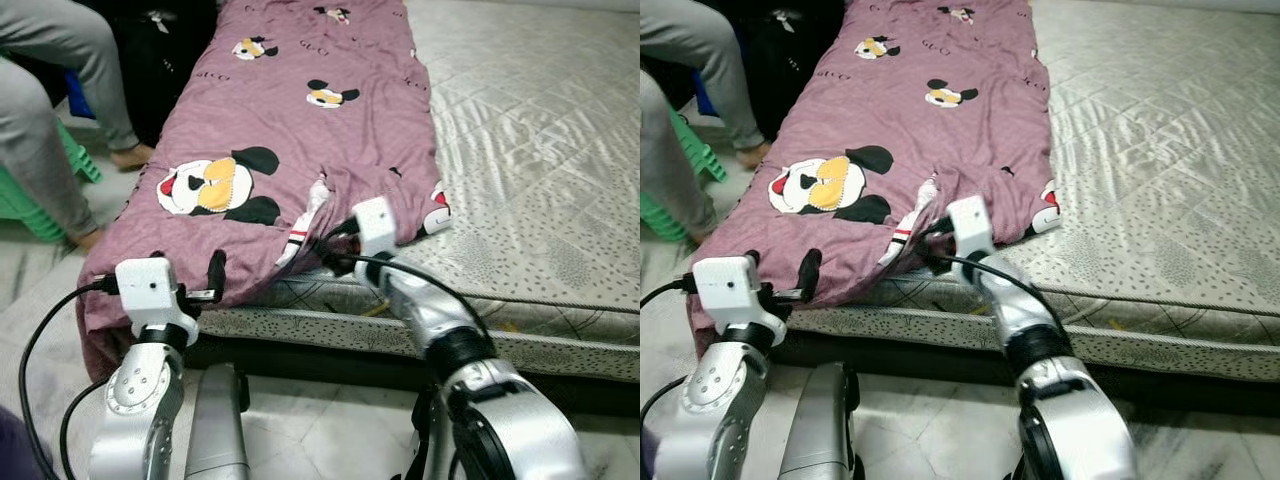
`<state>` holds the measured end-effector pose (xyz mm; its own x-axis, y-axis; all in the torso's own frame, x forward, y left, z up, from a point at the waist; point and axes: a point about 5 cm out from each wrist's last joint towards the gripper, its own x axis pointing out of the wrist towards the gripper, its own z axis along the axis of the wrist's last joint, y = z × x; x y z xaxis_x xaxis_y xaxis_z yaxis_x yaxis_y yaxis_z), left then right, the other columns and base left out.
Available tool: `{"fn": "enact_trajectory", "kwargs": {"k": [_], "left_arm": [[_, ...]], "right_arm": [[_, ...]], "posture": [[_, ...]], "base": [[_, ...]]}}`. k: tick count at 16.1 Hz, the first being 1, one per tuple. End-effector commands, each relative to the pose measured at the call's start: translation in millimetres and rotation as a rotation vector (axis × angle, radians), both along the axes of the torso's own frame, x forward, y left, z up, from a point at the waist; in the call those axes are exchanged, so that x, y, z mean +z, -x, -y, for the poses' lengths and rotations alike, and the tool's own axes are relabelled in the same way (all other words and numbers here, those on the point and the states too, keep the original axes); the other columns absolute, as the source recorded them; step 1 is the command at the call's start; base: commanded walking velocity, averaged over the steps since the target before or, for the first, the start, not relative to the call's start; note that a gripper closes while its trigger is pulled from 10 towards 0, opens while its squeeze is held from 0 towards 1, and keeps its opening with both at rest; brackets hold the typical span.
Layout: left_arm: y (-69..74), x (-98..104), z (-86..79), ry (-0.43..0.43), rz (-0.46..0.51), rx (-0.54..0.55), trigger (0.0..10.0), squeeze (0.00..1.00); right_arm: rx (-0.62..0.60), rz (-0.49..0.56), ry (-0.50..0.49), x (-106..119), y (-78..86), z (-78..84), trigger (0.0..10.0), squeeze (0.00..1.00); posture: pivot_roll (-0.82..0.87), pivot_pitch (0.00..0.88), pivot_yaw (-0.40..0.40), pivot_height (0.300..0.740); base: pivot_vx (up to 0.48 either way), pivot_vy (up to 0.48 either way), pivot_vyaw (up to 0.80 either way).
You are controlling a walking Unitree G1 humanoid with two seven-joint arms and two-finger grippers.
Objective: Clean up the room
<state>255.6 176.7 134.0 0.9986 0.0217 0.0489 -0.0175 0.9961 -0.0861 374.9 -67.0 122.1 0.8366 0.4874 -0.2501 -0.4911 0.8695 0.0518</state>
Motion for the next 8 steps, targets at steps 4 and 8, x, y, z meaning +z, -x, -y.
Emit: {"fn": "enact_trajectory", "kwargs": {"k": [4,8], "left_arm": [[12.6,5,0.5,-0.01,-0.013,-0.007,10.0,0.0],[17.5,7,-3.6,-0.022,-0.031,0.004,10.0,0.0]], "right_arm": [[-0.05,-0.062,-0.061,5,-4.3,-17.6,10.0,0.0],[-0.131,-0.055,-0.197,25,-8.9,-41.7,0.0,0.0]], "posture": [[0.16,0.125,0.019,0.5],[0.18,0.151,0.016,0.5]], "base": [[0.0,0.0,0.0],[0.0,0.0,0.0]]}}
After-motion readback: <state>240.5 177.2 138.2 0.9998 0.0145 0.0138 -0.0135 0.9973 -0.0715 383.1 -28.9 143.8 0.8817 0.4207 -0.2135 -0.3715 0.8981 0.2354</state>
